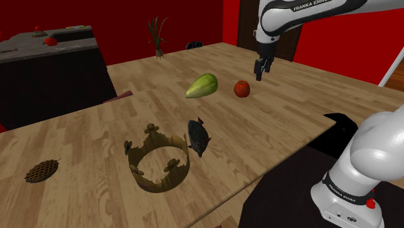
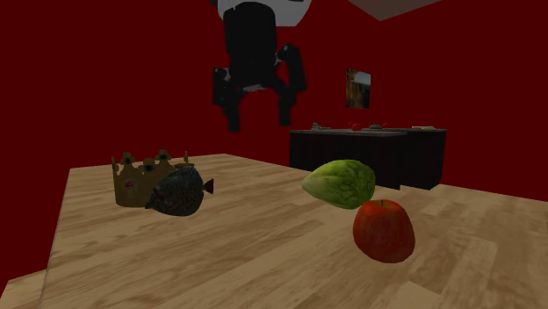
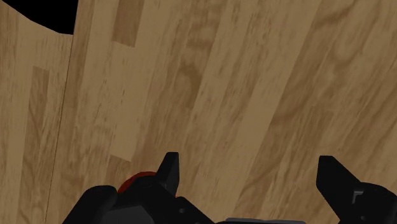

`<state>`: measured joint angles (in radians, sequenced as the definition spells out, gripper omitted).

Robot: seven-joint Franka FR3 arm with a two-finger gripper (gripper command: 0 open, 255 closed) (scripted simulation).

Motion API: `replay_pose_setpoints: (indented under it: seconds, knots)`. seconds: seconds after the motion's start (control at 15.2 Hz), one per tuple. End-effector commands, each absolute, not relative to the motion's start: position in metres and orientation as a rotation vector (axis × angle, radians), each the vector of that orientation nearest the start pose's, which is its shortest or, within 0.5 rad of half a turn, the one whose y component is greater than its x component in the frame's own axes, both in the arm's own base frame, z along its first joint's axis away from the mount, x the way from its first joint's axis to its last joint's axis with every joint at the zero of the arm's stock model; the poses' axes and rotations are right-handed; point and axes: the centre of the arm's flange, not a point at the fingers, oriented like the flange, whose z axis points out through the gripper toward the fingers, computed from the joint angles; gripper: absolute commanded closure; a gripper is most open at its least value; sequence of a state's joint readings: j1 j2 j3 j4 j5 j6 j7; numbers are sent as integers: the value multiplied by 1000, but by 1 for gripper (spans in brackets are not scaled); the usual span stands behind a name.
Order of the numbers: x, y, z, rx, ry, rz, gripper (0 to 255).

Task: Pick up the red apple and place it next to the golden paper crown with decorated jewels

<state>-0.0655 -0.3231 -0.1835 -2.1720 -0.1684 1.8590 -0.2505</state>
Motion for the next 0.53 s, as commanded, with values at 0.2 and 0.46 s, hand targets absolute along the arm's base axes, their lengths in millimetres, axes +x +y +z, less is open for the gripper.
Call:
replay_pose_setpoints:
  seconds: [0.2, 0.46]
  knots:
    - [492, -171, 500, -3239, -97, 34, 0]
    - [531, -202, 482, -3235, -99, 36, 0]
